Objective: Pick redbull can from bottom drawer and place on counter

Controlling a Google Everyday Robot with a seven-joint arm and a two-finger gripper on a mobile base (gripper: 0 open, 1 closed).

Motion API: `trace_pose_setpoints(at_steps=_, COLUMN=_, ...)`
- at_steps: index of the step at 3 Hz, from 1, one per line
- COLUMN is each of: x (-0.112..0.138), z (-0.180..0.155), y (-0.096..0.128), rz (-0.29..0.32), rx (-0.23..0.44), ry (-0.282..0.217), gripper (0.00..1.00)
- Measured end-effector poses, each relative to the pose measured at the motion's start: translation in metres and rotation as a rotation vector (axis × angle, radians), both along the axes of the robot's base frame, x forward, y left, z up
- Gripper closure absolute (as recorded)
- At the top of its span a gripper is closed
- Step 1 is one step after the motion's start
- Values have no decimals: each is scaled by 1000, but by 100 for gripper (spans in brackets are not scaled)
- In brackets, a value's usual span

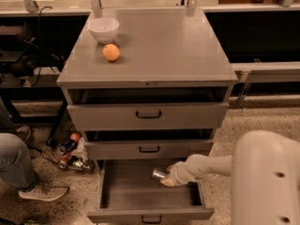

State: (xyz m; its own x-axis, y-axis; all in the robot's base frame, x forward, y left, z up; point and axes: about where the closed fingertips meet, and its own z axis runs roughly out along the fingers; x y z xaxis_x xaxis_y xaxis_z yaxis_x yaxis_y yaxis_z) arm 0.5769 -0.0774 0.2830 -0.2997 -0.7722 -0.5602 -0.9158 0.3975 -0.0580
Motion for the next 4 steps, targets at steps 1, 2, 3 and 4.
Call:
trace_pose_setpoints(at_steps=1, x=-44, z=80, y=-39, rz=-24, rx=-37, ry=-54, gripper=100)
trace_pose_setpoints(at_steps=2, x=-42, z=78, y=-40, rz=-29, rx=-31, ry=-54, gripper=100)
trace_pose_setpoints(at_steps=3, x=-43, z=90, y=-52, rz=-54, rx=-14, ry=-68, gripper=100)
trace_pose_setpoints(at_steps=4, x=-57, z=137, y=-85, rz=-99, rx=-8, ry=-122, gripper=100)
